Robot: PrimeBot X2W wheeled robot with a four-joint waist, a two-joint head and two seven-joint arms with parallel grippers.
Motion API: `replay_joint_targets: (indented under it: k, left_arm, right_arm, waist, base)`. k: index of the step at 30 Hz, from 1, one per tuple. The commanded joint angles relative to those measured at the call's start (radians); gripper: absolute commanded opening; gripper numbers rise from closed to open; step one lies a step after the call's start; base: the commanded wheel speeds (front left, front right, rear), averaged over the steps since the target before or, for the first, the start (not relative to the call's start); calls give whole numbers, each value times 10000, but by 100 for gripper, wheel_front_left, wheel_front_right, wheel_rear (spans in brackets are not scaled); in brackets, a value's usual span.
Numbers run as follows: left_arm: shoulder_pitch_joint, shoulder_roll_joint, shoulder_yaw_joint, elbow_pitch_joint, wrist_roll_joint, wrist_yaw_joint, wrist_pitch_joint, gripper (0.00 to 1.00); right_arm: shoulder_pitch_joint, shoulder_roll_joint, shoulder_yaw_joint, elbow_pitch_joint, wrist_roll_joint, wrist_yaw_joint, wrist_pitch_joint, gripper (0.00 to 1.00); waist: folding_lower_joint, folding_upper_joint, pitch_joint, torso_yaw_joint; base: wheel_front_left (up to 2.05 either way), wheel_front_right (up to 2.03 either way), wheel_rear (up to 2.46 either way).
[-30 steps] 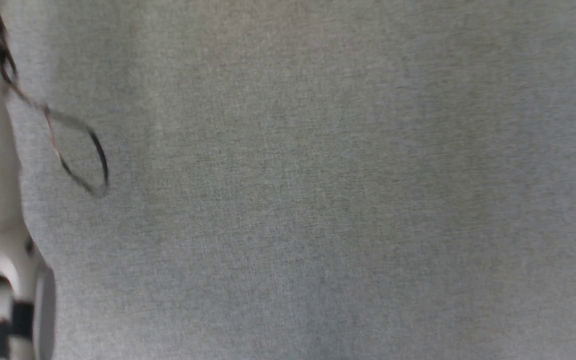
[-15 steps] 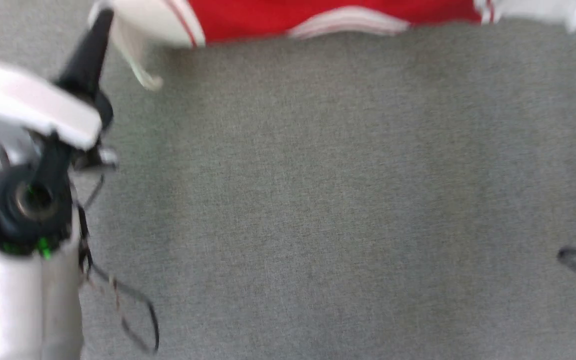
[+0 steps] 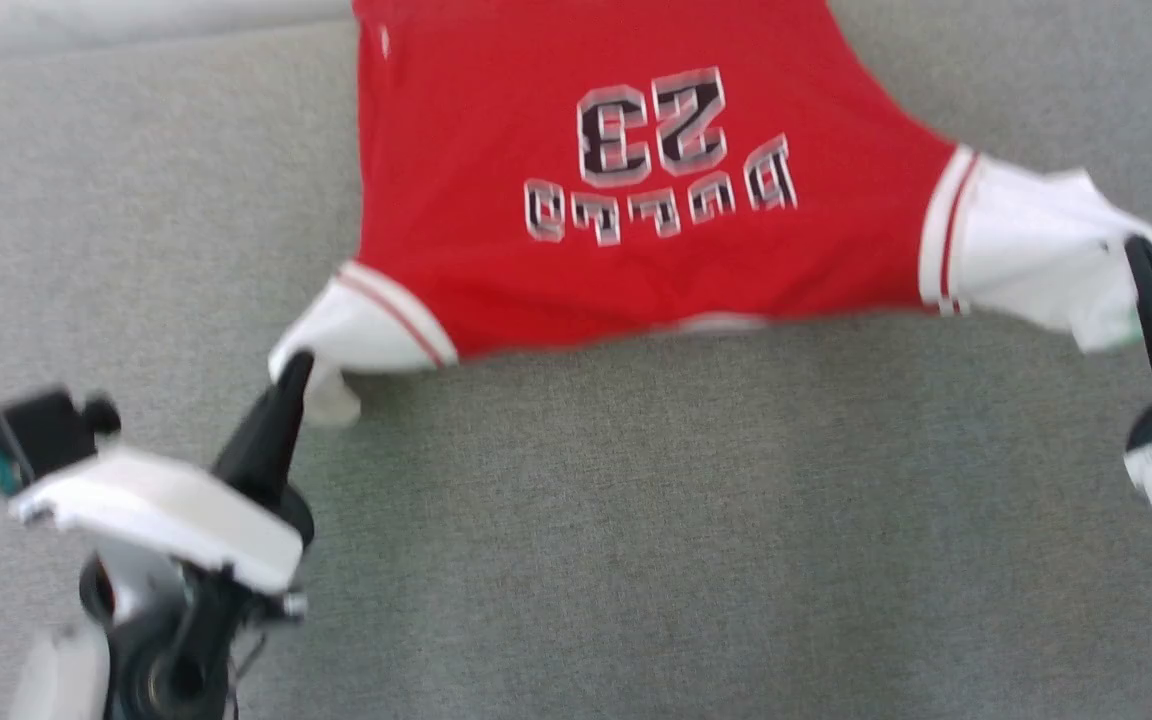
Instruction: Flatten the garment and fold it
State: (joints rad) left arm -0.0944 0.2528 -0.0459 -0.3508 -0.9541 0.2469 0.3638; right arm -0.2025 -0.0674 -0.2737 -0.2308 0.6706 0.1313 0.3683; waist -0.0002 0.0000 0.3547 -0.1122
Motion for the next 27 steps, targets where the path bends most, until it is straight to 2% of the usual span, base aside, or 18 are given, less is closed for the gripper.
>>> replay_joint_targets:
  k: [1,7,14,27]
  left_arm:
    - [392,-19,17,-197,41,-64,-110,0]
    - [2021,-143,-56,-808,-53,-61,-209,0]
    - [3592,-471,2,-1287,-257,-76,-555,0]
    - [4975,-354,14,-2053,-331,-198,-556,0]
  right_arm:
    - [308,72,-121,-208,101,-6,-44,0]
    - [1654,163,-383,-738,569,-6,-89,0]
    - [3352,169,-19,-926,1314,-6,-476,0]
    - [5284,171,345,-1836,1636,-6,-558,0]
  waist:
    - [2,0,-535,90]
    - [2,0,-1261,212]
    - [2,0,-1878,218]
    - [2,0,-2268,192]
  base:
    - [0,0,0]
    - [0,0,0]
    - [0,0,0]
    - [0,0,0]
